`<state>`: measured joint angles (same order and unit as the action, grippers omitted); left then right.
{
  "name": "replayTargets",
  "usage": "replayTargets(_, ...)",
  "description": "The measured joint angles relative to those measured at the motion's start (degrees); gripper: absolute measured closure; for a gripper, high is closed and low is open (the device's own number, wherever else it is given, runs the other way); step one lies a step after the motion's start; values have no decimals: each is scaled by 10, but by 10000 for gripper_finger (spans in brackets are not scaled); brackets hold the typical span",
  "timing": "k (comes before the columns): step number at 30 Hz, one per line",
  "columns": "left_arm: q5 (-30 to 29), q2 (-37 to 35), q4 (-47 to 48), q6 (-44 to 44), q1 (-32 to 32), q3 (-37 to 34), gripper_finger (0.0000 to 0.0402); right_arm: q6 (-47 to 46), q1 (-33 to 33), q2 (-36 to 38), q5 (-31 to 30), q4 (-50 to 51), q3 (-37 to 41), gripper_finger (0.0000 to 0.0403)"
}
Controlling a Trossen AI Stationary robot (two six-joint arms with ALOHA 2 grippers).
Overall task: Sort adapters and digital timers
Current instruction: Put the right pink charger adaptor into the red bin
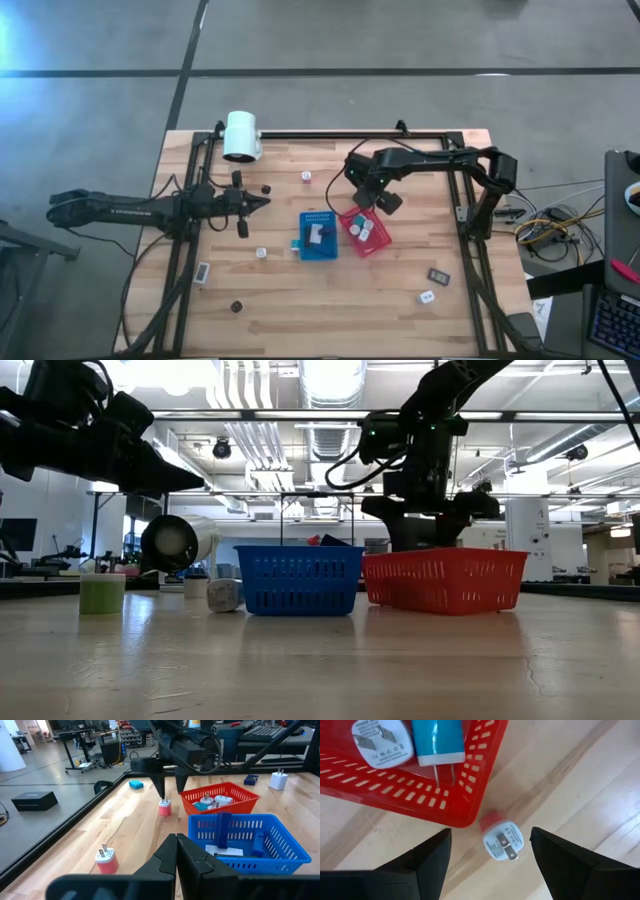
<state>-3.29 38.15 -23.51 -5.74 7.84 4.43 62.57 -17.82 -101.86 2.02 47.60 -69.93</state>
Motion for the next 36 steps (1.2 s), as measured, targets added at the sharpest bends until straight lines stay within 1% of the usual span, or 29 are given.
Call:
replayTargets(9,0,0,0,0,0,0,390,19,-15,-3,-8,0,0,138)
replayTargets(13,0,0,0,0,0,0,390,39,-22,-24,-6,-2,0,138)
replayTargets(19,0,0,0,0,0,0,390,61,-22,-56,-2,-41,0,139)
replayTargets(23,0,0,0,-6,0,0,390,67,-22,-70,1,-48,0,149)
replayTargets(27,0,1,0,-6,0,0,390,55,-23,-80,0,-40,0,176)
replayTargets(34,0,5,0,-6,0,0,390,31,-23,-84,-21,-27,-1,260)
replayTargets(36,0,5,0,-6,0,0,390,30,-23,-79,-26,-21,-1,271)
